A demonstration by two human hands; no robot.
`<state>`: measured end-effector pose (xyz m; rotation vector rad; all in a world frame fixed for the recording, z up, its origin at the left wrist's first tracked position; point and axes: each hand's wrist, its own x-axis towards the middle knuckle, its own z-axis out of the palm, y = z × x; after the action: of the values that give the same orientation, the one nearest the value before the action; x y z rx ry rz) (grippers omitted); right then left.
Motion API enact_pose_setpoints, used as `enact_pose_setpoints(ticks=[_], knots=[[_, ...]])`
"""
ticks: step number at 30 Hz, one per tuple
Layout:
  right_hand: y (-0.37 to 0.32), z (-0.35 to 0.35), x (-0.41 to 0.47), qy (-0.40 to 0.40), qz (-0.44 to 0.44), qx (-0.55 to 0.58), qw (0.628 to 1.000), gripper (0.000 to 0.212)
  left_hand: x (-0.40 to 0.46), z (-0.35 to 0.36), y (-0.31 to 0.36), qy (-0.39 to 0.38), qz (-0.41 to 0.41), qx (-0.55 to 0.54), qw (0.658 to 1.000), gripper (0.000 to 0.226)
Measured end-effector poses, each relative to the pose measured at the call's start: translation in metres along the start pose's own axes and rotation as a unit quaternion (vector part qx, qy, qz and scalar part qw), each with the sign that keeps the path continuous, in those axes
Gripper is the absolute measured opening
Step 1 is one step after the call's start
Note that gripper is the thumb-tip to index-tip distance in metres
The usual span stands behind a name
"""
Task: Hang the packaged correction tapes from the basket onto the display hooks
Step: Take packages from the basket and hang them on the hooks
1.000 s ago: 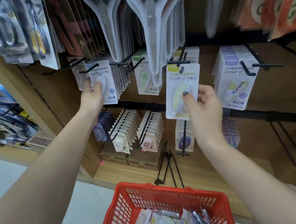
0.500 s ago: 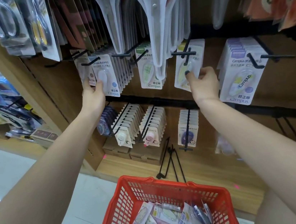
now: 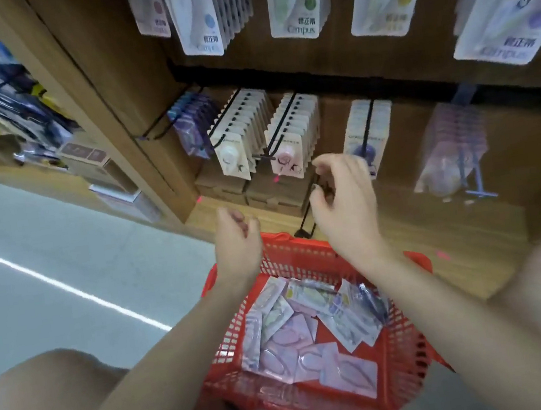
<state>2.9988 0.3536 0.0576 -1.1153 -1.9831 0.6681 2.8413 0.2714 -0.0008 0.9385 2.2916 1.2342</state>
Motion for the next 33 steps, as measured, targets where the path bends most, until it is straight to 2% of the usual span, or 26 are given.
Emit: enact_pose_setpoints(ticks=[4,7,11,14,17,20,23,26,30,33], knots=[[0.018,0.013,-0.014,0.051,-0.112,-0.034,0.992,0.035,-0.018,0.02,-0.053,-0.118,0.008,0.133,0.984,0.014],[0.034,0.026,-0.029,0.015,-0.156,-0.023,0.987,0.032,-0.016,0.024,-0.089,-0.206,-0.03,0.221,0.953,0.03],[0.063,0.059,-0.074,-0.123,-0.062,0.003,0.99,0.03,-0.018,0.023,-0.137,-0.292,-0.14,0.301,0.897,0.044],[0.091,0.089,-0.101,-0.259,0.052,-0.026,0.964,0.033,-0.026,0.028,-0.172,-0.336,-0.213,0.322,0.859,0.051],[0.118,0.118,-0.113,-0.403,0.103,-0.11,0.903,0.05,-0.036,0.042,-0.196,-0.354,-0.266,0.29,0.848,0.053],[0.137,0.142,-0.114,-0.483,0.096,-0.161,0.855,0.063,-0.041,0.057,-0.216,-0.355,-0.316,0.23,0.849,0.052],[0.15,0.166,-0.11,-0.531,0.072,-0.178,0.825,0.061,-0.046,0.068,-0.236,-0.344,-0.348,0.228,0.842,0.053],[0.155,0.195,-0.103,-0.571,0.026,-0.187,0.799,0.057,-0.053,0.075,-0.249,-0.294,-0.379,0.221,0.849,0.075],[0.153,0.24,-0.093,-0.6,-0.063,-0.207,0.77,0.052,-0.061,0.087,-0.26,-0.275,-0.387,0.192,0.859,0.064],[0.157,0.271,-0.084,-0.624,-0.107,-0.241,0.735,0.058,-0.067,0.094,-0.262,-0.261,-0.363,0.205,0.871,0.067]])
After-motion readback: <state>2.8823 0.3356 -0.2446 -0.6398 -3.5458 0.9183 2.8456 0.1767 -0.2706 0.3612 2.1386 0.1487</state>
